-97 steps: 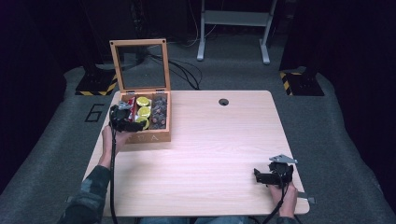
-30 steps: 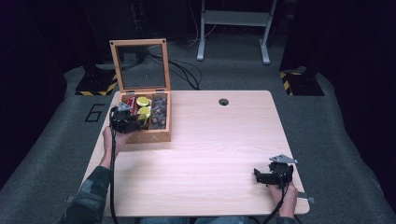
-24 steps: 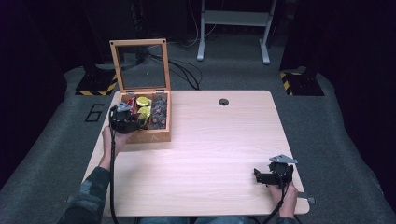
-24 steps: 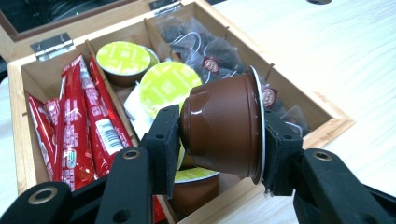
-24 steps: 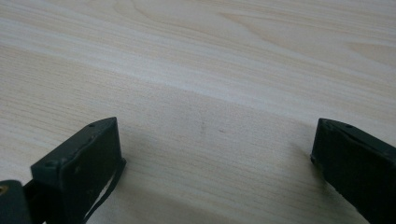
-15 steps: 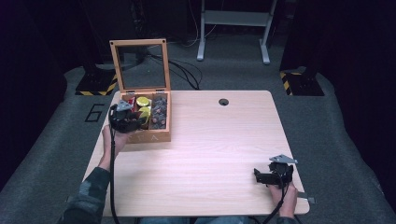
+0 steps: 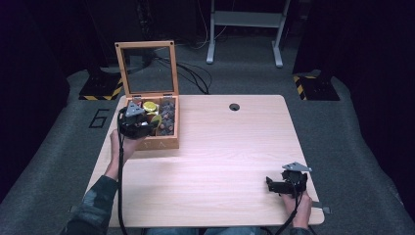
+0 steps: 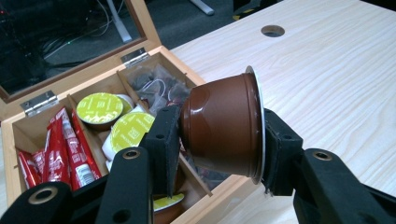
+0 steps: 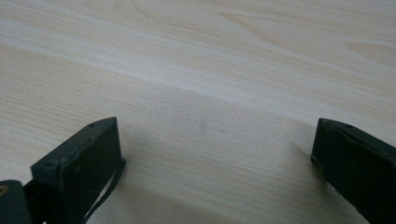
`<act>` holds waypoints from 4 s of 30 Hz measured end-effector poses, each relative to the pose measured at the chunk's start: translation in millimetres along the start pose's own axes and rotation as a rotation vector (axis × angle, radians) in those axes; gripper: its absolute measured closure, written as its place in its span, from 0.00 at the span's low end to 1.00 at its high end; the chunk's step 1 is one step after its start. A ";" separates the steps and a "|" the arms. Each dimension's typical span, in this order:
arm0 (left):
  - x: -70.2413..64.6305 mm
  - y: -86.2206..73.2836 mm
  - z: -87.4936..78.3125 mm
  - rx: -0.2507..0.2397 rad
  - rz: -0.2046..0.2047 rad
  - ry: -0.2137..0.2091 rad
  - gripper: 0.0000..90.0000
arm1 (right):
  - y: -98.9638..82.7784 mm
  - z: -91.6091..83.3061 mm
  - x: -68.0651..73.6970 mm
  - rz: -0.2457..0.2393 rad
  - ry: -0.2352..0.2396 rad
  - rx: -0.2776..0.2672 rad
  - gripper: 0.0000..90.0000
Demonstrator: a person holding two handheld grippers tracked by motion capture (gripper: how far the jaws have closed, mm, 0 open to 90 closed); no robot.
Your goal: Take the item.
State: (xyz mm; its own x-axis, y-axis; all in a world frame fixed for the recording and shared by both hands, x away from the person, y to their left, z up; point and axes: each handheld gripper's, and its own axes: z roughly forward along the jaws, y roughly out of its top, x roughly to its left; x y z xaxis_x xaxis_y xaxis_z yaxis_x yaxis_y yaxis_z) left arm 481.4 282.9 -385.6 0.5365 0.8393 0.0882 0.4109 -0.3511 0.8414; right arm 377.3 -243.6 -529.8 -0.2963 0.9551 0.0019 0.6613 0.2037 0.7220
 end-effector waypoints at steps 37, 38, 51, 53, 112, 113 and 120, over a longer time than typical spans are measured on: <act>-65.0 23.7 26.8 -0.012 0.089 -0.126 0.61 | -0.4 -0.2 0.7 0.002 0.000 -0.003 0.02; -66.3 24.1 27.9 -0.006 0.092 -0.130 0.61 | -0.4 -0.2 0.7 0.002 0.000 -0.003 0.02; -89.1 25.6 50.9 0.027 0.105 -0.187 0.61 | -0.3 -0.2 0.6 0.002 0.002 -0.003 0.02; -91.0 25.6 53.5 0.035 0.106 -0.200 0.61 | -0.3 -0.2 0.6 0.001 0.002 -0.003 0.02; -153.2 -17.1 139.5 0.245 0.103 -0.348 0.60 | -0.4 -0.3 0.8 0.002 0.001 -0.004 0.02; -152.9 -17.4 140.2 0.251 0.108 -0.350 0.60 | -0.4 -0.4 0.9 0.004 0.000 -0.003 0.02; -153.0 -22.3 145.7 0.270 0.117 -0.351 0.60 | -0.4 -0.3 0.7 0.001 0.002 -0.003 0.02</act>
State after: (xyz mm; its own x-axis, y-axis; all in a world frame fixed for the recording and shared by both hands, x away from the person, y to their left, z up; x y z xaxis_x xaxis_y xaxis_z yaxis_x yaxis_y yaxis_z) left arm 497.6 101.8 -495.6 0.7890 0.6124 -0.0504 0.4849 -0.5702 0.6631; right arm 376.7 -243.1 -529.8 -0.2965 0.9550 0.0040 0.6594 0.2017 0.7243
